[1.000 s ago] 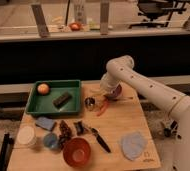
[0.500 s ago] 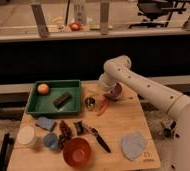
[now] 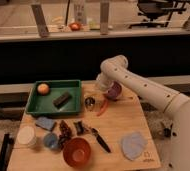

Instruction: Place banana in metal cup

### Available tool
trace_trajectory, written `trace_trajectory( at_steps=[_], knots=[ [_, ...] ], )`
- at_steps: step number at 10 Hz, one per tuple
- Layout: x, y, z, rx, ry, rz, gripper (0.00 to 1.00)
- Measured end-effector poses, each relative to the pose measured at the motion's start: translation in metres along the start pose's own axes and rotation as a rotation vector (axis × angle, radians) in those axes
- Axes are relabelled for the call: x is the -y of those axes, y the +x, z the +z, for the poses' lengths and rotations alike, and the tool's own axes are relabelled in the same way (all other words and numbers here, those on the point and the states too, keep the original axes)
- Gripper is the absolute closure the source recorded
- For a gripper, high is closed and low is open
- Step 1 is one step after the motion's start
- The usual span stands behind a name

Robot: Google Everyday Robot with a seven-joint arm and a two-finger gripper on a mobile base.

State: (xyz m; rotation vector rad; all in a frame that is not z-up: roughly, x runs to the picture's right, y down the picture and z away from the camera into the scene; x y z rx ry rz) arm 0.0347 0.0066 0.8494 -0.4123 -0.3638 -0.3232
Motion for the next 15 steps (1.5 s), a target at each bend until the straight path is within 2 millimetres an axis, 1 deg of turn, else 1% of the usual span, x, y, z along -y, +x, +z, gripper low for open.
trace_trajectory(
  at_steps=[1, 3, 5, 8, 12, 15],
  knots=[
    [-0.002, 0.001, 0.0, 0.0, -0.002, -0.021, 1.0],
    [0.0, -0.008, 0.001, 0.004, -0.012, -0.082, 1.0],
    [-0.001, -0.012, 0.002, 0.01, -0.026, -0.132, 1.0],
    [0.004, -0.021, 0.006, 0.031, -0.053, -0.203, 1.0],
    [0.011, -0.03, 0.012, 0.049, -0.081, -0.254, 1.0],
    [0.011, -0.032, 0.013, 0.053, -0.092, -0.27, 1.0]
  ],
)
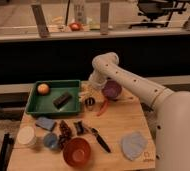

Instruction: Place banana in metal cup

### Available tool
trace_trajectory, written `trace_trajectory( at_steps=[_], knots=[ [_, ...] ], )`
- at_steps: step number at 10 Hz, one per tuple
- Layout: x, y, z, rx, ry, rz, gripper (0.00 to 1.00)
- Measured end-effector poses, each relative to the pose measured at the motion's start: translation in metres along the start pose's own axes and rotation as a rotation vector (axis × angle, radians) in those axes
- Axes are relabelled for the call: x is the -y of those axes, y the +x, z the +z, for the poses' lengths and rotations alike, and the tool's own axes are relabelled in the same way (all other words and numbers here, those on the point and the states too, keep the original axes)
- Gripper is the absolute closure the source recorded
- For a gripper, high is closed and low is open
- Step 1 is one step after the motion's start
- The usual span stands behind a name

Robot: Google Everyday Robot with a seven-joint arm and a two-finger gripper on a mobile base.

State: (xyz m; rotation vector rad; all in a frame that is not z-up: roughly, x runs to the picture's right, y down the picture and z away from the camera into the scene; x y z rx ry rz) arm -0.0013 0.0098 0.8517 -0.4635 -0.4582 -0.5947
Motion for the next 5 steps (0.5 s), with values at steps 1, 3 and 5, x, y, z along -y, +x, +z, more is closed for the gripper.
trace_trajectory(
  at_steps=[1, 3, 5],
  knots=[
    [-0.0001, -0.0004, 0.0009, 0.001, -0.003, -0.003, 1.0],
    [-0.0003, -0.0006, 0.0018, 0.003, -0.006, -0.006, 1.0],
    [-0.001, -0.0001, 0.002, 0.002, -0.008, -0.006, 1.0]
  ],
)
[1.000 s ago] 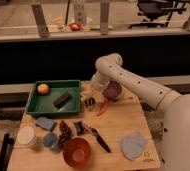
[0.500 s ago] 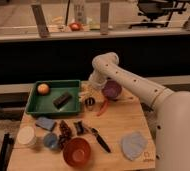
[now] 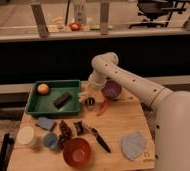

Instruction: Place banana in metal cup

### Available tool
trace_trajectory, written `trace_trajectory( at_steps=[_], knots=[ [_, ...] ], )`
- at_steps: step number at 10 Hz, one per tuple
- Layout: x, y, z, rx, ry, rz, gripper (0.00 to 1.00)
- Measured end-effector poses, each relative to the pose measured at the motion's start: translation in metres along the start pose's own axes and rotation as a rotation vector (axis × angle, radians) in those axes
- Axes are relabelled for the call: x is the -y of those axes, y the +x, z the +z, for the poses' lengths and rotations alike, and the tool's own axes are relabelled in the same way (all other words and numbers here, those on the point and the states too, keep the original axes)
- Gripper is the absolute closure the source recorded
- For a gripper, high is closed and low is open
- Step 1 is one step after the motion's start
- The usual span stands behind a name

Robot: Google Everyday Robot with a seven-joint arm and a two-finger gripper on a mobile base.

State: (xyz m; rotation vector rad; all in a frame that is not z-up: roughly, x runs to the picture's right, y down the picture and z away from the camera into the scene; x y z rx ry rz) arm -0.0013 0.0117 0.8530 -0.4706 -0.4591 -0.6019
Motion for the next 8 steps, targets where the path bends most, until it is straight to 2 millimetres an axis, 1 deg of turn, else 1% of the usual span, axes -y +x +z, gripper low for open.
trace_trajectory(
  at_steps=[1, 2, 3, 5, 7, 8],
  knots=[
    [-0.0015, 0.001, 0.0004, -0.003, -0.008, 0.001, 0.95],
    [-0.0015, 0.0009, 0.0009, -0.004, -0.014, 0.001, 0.87],
    [-0.0013, -0.0001, 0.0024, -0.004, -0.024, 0.0, 0.76],
    [-0.0034, 0.0013, 0.0035, -0.005, -0.032, 0.005, 0.57],
    [-0.0065, 0.0034, 0.0044, -0.007, -0.039, 0.008, 0.35],
    [-0.0068, 0.0038, 0.0046, -0.007, -0.041, 0.009, 0.26]
  ],
)
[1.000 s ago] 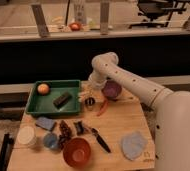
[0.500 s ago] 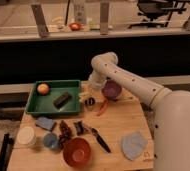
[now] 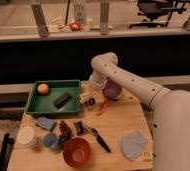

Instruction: Place banana in metal cup

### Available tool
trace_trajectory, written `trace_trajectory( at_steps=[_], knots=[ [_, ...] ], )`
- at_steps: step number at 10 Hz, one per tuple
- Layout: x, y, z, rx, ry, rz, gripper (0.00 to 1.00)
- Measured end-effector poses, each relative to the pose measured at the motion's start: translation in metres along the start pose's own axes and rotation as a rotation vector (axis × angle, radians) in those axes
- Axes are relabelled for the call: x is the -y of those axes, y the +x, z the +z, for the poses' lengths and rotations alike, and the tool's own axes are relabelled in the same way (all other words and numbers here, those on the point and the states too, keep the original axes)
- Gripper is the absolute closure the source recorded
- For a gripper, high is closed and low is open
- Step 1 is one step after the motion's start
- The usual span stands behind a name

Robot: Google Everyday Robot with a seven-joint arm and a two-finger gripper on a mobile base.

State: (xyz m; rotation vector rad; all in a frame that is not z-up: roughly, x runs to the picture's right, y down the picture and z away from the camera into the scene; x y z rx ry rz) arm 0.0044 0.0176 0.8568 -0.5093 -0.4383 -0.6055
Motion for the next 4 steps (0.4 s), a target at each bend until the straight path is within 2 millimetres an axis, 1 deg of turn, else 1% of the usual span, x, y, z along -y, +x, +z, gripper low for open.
trace_trajectory(
  at_steps=[1, 4],
  knots=[
    [-0.0005, 0.0004, 0.0002, -0.001, -0.004, 0.0, 0.21],
    [-0.002, 0.0014, 0.0008, -0.001, -0.01, 0.004, 0.2]
  ],
)
